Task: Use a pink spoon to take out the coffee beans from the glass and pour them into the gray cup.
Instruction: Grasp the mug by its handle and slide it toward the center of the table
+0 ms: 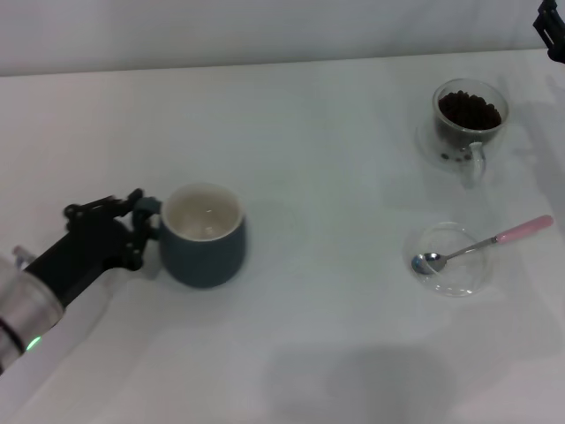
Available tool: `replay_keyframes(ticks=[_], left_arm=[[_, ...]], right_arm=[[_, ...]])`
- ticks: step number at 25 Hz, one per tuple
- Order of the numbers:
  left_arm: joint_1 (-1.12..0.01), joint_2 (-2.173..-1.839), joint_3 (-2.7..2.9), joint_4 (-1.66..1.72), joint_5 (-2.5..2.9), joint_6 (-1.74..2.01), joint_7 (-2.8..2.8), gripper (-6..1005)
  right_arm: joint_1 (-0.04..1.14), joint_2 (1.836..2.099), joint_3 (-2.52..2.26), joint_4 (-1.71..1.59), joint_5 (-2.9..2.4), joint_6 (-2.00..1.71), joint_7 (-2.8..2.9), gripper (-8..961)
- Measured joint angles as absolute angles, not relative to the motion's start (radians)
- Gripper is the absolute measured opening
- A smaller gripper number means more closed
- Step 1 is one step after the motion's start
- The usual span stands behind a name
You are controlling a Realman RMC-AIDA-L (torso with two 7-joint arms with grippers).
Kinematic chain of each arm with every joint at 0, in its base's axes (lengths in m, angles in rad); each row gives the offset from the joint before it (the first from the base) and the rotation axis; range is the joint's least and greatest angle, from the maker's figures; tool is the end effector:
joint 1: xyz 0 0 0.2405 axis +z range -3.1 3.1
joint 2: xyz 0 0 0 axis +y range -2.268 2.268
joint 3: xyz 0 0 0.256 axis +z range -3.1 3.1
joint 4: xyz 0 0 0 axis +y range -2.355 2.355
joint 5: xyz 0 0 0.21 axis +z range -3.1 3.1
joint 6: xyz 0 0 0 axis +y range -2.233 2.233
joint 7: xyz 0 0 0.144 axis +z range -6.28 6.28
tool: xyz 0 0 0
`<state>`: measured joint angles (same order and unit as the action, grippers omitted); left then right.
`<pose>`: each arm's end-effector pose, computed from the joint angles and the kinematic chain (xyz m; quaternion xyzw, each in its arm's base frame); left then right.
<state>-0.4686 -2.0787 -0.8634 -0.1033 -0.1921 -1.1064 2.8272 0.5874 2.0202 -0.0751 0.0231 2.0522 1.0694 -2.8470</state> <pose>-0.3069 0.3044 -0.0816 -0.8759 -0.1529 -0.2351 0.3926 0.3539 0.3744 0.0466 -0.6010 0.3068 0.3071 0.6710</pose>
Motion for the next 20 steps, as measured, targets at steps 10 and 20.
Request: replay_keyframes(ticks=[10,20], left_arm=[[-0.538,-2.086,-0.864,-0.162,-0.07,-1.015,2.827,131],[-0.504,-2.086,-0.87,-0.17,-0.071,-1.013,2.827,126]], right_arm=[[0.586,2.02,-0.075,0.023,2.052,1.07,-2.847,858],[0.579,2.02,-0.075,0.023,2.052,1.086,-2.833,858]])
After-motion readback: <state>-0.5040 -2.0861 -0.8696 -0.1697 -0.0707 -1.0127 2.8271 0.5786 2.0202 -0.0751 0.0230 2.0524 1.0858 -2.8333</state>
